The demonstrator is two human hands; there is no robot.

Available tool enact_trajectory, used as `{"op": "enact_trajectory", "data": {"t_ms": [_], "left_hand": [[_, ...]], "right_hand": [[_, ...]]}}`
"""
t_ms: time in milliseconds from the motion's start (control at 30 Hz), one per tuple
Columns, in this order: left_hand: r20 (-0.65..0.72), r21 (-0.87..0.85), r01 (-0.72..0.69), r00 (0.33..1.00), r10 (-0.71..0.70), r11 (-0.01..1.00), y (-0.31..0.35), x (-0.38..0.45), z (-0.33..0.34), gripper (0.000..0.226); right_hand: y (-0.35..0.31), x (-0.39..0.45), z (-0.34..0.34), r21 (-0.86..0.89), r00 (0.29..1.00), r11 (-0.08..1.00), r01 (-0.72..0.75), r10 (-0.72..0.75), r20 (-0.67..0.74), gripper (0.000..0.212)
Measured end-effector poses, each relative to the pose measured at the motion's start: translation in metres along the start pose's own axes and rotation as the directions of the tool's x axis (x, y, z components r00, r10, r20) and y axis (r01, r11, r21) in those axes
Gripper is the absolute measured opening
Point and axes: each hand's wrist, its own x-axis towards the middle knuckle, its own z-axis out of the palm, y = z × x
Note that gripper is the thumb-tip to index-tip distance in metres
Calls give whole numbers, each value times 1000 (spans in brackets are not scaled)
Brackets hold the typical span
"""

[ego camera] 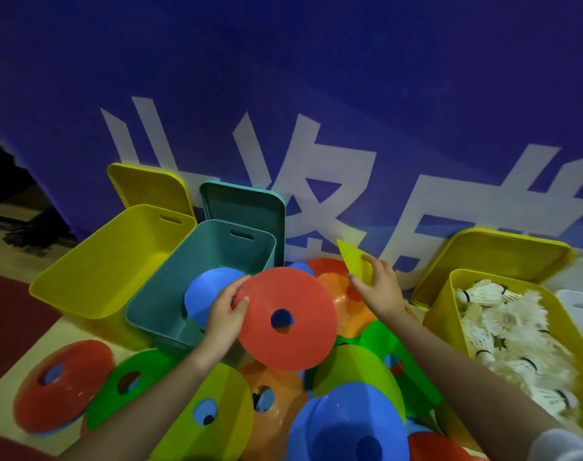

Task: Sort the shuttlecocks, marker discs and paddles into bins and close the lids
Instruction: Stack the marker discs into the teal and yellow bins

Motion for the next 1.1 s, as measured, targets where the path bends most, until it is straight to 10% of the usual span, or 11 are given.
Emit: {"op": "enact_trajectory", "data": {"t_ms": [133, 367, 667, 833, 1100], "left_hand": [[-52, -72, 6, 999, -10, 997, 5, 3, -20, 35], [-85, -121, 48, 995, -58, 991, -1, 16, -56, 38], [-68, -86, 41, 997, -47, 995, -27, 18, -104, 36], [-53, -69, 40, 998, -43, 997, -39, 32, -128, 36], [-56, -52, 43, 997, -45, 998, -58, 55, -143, 39]], "right_hand": [[-27, -8, -19, 151, 996, 987, 52, -40, -82, 53], [-32, -24, 11, 39, 930, 956, -291, 274, 245, 17], [-19, -96, 114, -264, 854, 909, -322, 399, 333, 66], [-16, -106, 131, -547, 909, 799, -250, 388, 150, 77], [-13, -101, 131, -220, 924, 921, -322, 357, 138, 39]]}}
